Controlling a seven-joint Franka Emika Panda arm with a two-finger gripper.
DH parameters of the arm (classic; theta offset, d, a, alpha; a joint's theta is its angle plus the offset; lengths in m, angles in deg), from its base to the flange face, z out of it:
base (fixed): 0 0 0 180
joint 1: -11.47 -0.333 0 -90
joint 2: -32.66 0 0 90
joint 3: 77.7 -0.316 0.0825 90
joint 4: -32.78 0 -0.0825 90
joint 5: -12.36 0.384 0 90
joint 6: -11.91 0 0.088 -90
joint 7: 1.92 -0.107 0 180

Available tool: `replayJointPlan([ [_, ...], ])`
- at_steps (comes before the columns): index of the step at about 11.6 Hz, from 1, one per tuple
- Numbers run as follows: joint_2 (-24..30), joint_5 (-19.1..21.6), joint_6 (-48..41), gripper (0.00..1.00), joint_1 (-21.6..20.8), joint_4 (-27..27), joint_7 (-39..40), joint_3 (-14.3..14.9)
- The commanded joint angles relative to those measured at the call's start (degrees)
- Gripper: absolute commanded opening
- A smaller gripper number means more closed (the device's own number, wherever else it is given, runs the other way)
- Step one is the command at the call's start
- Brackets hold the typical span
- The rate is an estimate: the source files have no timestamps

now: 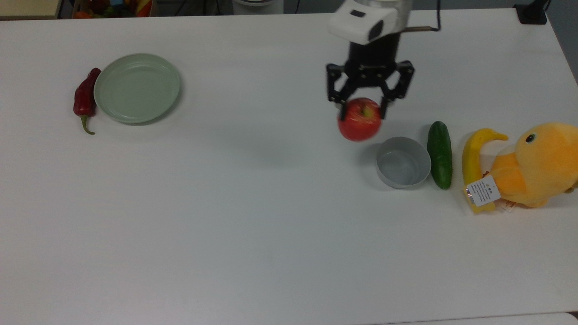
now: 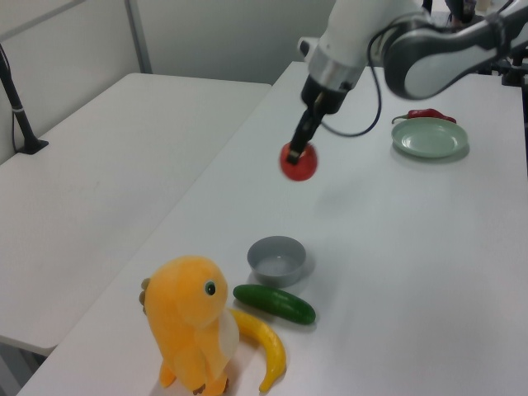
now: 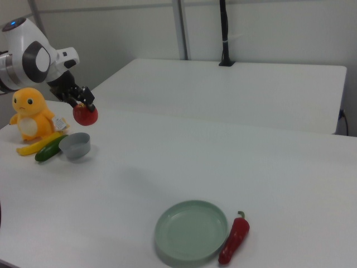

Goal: Red apple placed in the center of the desktop
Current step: 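Lift the red apple up out of the grey bowl, then carry the apple toward the middle of the table and lower it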

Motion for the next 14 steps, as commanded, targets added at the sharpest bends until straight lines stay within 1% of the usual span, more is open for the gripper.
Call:
replayJointPlan([
  [1,5.34,-0.16,-6.2,0.36,3.07,6.6,4.35,0.41],
  [4,6.32,-0.16,-6.66,0.36,6.5,10.65,7.85,1.11],
  [6,5.44,-0.16,-6.31,0.36,7.21,12.06,9.88,2.43],
  [9,2.73,-0.16,-5.52,0.36,7.83,12.42,10.77,2.43],
  [11,-0.26,-0.16,2.36,0.36,7.83,13.11,10.51,2.43],
  [14,-2.29,-0.16,6.24,0.36,7.74,13.29,10.51,2.43],
])
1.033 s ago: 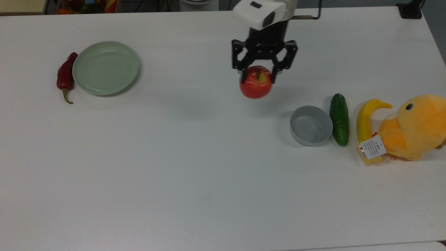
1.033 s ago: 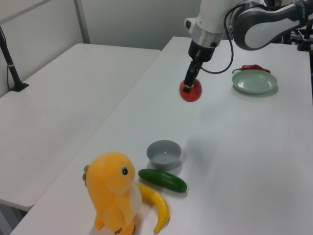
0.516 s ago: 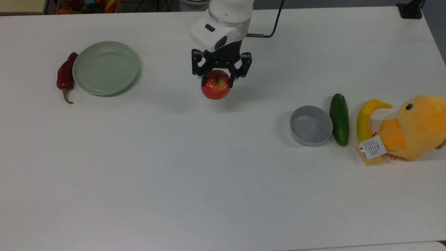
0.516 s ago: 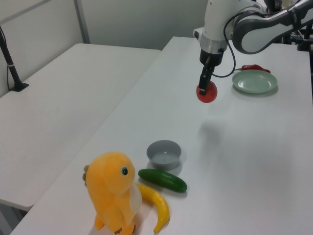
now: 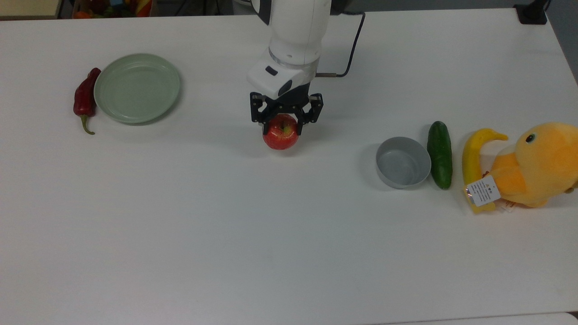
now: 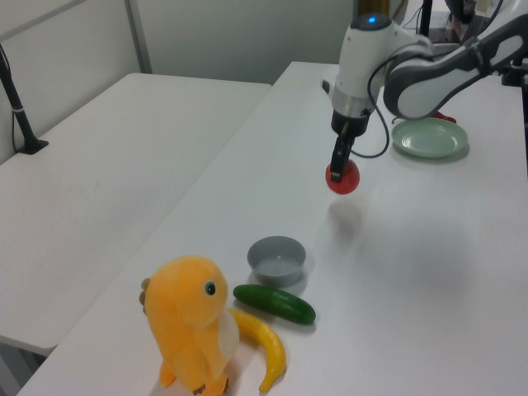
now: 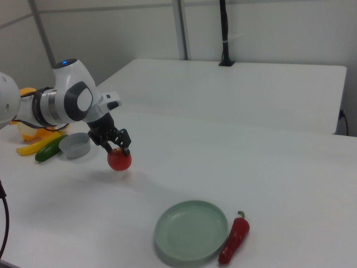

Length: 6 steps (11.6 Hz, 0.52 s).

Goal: Red apple placed in the center of the desktop
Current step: 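Carry the apple toward the middle of the table and lower it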

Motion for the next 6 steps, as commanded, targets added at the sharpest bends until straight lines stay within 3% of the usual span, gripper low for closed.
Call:
replayJointPlan([
  [1,-0.52,-0.16,5.08,0.36,-0.39,1.08,0.38,0.16],
  [6,-1.57,-0.16,5.53,0.36,-0.48,0.74,0.29,-0.11],
])
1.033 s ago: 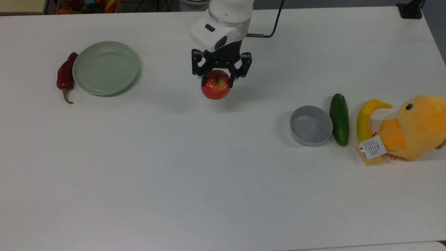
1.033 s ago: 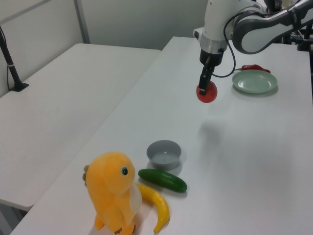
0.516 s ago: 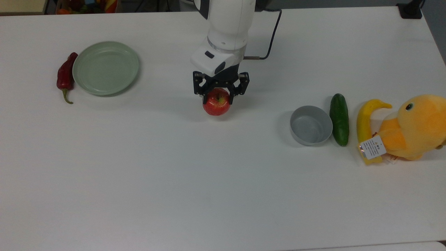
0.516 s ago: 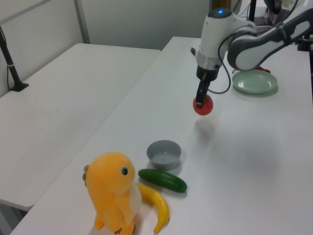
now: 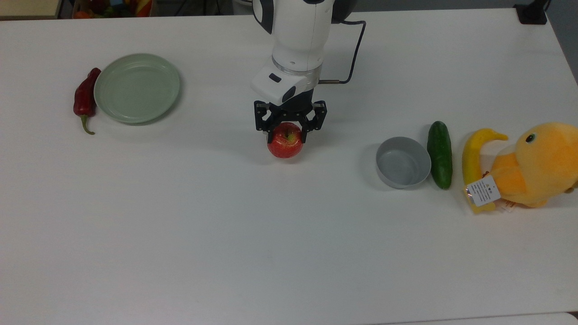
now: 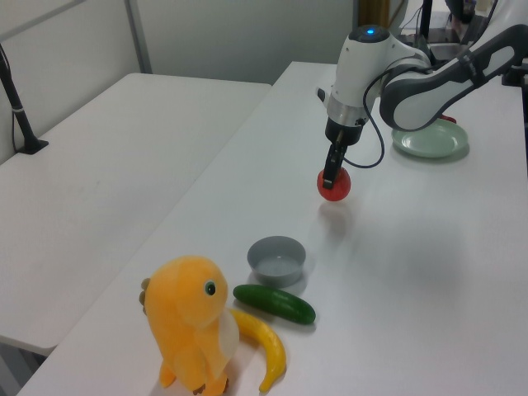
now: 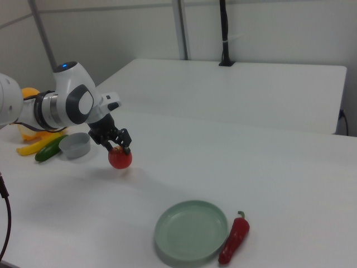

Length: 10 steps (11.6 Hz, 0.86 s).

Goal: Red apple placed in the center of the desktop
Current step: 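Carry the apple toward the middle of the table and lower it, then open the gripper to release the apple on the table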

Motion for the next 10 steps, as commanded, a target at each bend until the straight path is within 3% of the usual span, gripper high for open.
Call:
replayJointPlan([
  [1,-0.16,-0.16,1.35,0.42,-0.25,0.78,0.29,-0.15],
  [2,-0.16,-0.16,1.27,0.59,-0.16,0.78,0.46,-0.15],
  [3,-0.16,-0.16,1.18,0.88,-0.16,0.78,0.64,-0.15],
  [4,-0.16,-0.16,1.18,1.0,-0.16,0.78,0.64,-0.15],
  [10,1.24,-0.25,0.13,1.0,0.62,0.52,0.99,-0.15],
])
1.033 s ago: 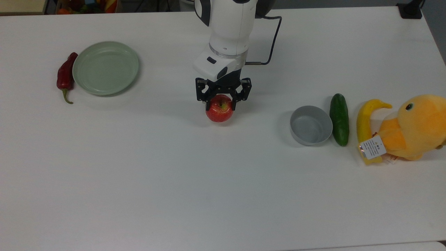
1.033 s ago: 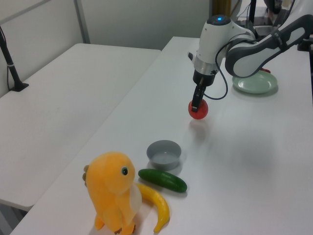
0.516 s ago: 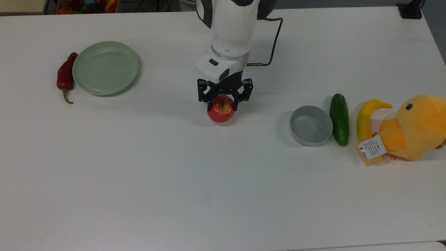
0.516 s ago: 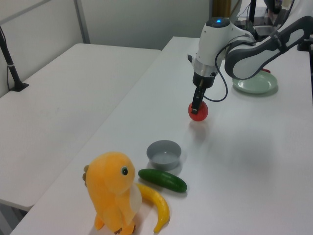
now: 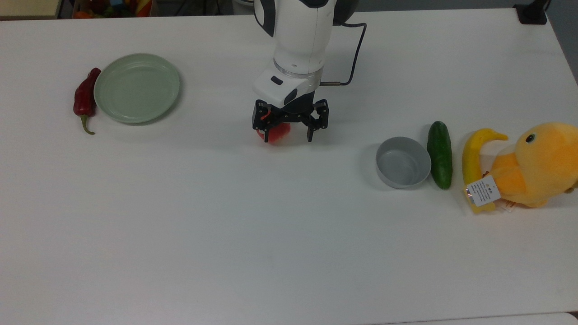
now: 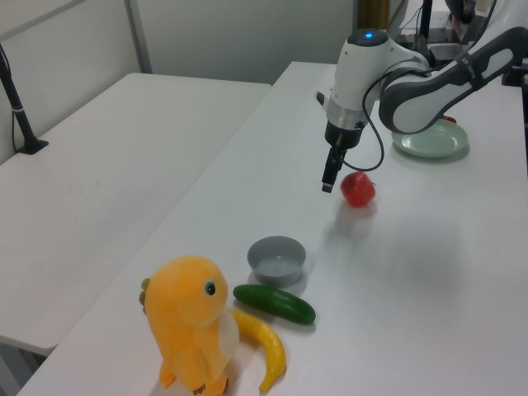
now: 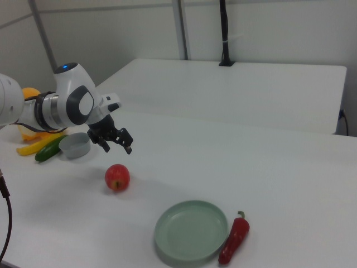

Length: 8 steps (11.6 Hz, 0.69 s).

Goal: Red apple placed in the center of the desktop
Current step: 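Open the gripper to release the apple on the table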

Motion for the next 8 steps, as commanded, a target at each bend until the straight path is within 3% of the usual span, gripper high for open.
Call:
replayJointPlan([
  [1,2.19,-0.16,-2.05,1.0,0.89,0.49,0.98,0.03],
  [8,7.82,2.39,-12.8,1.0,3.26,-1.45,2.82,0.29],
])
